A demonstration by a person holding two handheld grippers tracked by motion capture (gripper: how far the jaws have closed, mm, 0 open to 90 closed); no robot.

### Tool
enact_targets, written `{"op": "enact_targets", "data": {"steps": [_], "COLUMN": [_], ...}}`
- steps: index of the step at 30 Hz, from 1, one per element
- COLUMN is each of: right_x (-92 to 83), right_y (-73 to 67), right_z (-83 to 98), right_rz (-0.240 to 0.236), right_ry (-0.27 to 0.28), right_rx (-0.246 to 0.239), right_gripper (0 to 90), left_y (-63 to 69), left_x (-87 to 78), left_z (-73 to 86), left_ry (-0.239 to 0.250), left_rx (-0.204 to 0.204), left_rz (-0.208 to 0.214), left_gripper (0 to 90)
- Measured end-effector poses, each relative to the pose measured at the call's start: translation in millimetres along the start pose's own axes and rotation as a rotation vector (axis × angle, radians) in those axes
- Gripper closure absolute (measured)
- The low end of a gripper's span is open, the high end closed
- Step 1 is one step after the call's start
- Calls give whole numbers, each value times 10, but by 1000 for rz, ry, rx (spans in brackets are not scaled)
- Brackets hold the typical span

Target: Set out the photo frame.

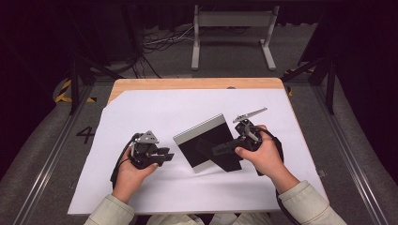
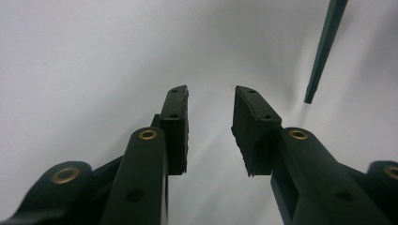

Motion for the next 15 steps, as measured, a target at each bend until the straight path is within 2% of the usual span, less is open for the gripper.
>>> {"op": "enact_targets", "data": {"steps": [7, 15], "right_x": [31, 60], "right_y": [64, 106], "right_z": [-10, -28], "right_rz": [20, 38], "right_ry": [76, 156], "right_rx": [-99, -156], "right_gripper": [878, 877], "left_y": [-1, -10], "left_x": [0, -9], "left_z": [3, 3], "left_ry": [0, -1], "left_rx": [-2, 3], "left_rz": [-2, -5], "left_gripper": [668, 668]}}
Point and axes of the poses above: each handheld gripper's, and its own axes: x roughly forward along the jaws, z roughly out of its underside, y roughly to its right, the point moved 10 cm from there along x, roughly forward along the jaws, and after that the axes turned 7 degrees about z, right-handed, at the moved point
